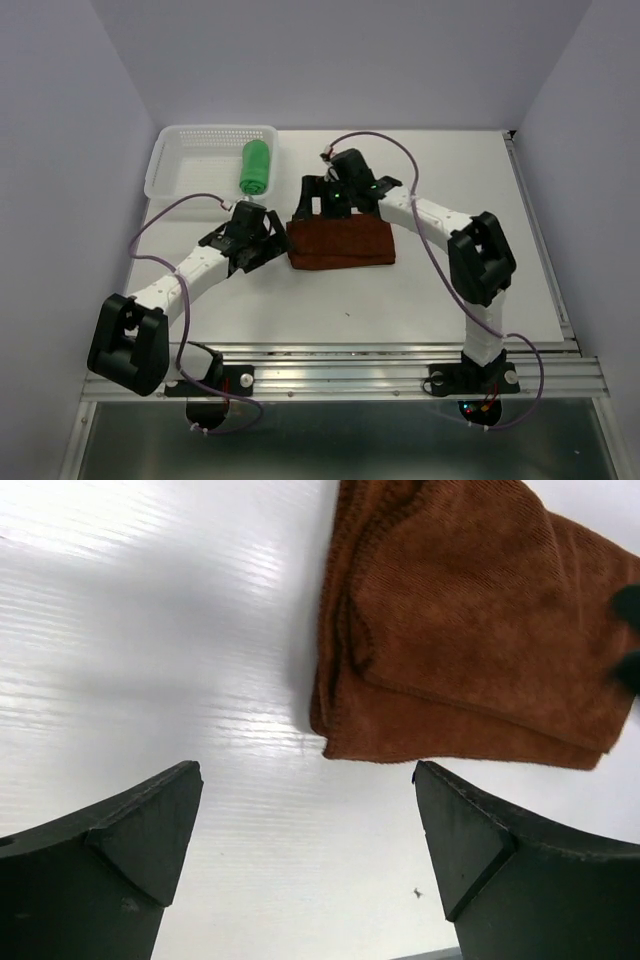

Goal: Roll the towels
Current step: Fold the towel, then roll the towel

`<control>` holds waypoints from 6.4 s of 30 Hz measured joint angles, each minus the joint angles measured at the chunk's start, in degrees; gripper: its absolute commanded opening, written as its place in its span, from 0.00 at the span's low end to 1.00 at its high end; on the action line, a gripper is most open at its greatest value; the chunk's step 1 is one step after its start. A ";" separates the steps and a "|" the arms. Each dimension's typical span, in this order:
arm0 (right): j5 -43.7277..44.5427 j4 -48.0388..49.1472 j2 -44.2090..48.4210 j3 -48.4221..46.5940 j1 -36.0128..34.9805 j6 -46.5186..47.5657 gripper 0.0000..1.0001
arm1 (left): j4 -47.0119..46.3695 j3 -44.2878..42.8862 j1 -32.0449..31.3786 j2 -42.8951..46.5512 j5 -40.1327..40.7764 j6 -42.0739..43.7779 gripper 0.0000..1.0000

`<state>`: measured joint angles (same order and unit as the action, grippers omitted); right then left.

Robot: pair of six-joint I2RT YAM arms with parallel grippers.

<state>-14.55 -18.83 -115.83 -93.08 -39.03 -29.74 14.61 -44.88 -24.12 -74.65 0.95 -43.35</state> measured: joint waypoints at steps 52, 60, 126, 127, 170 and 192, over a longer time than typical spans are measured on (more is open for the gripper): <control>12.87 5.33 39.98 48.92 -2.21 3.30 1.00 | -4.31 -49.22 -9.31 -49.75 -15.87 18.88 0.99; 26.36 3.87 54.90 41.44 -2.25 17.46 1.00 | 1.90 -45.55 -9.29 -33.83 -7.21 16.31 0.99; -17.81 10.38 26.69 50.71 -6.82 86.64 0.01 | -19.93 17.40 -15.30 0.92 -8.04 -26.12 0.37; -17.92 10.21 27.17 50.69 -6.82 85.22 0.01 | -19.52 17.40 -15.30 1.77 -7.98 -26.12 0.41; -29.81 19.54 26.10 48.92 8.31 37.46 0.01 | -10.34 9.53 -15.30 5.31 -4.20 -21.44 0.88; -31.12 26.77 23.21 53.70 12.44 25.35 0.10 | -22.10 11.08 -19.06 -8.92 -10.84 -17.51 0.57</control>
<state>-45.67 7.94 -92.62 -39.38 -26.59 -4.38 -7.49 -33.80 -43.18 -83.57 -9.89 -60.86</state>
